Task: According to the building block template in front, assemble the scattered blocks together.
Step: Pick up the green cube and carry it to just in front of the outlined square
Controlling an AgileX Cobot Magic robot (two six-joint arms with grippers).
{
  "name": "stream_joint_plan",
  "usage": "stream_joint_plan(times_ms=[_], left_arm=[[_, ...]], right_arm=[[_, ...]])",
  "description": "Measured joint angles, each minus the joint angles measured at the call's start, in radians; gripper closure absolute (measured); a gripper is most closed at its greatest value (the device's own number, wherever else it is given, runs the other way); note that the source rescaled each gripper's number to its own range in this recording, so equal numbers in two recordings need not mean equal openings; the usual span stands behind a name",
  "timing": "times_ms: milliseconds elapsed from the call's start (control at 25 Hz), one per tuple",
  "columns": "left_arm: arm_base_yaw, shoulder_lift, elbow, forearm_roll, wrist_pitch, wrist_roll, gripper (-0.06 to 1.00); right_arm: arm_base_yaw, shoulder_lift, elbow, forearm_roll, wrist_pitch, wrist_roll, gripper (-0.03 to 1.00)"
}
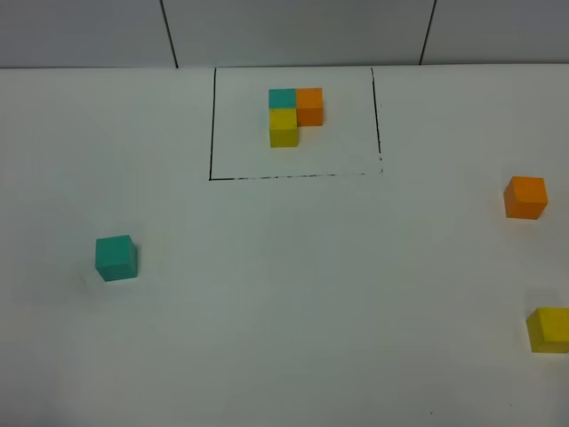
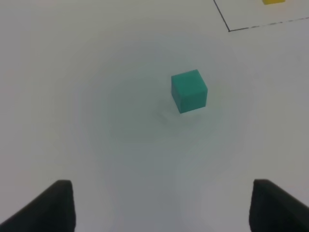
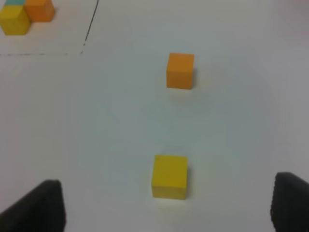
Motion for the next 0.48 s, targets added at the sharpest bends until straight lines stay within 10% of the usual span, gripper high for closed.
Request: stream_joint_plan(times_ms=[480], left_arm=[[0.000,0.017,0.000,0.003,-0.002,-0.007,0.19]], right_arm=[[0.000,0.000,0.000,0.000,0.000,0.000,0.24]])
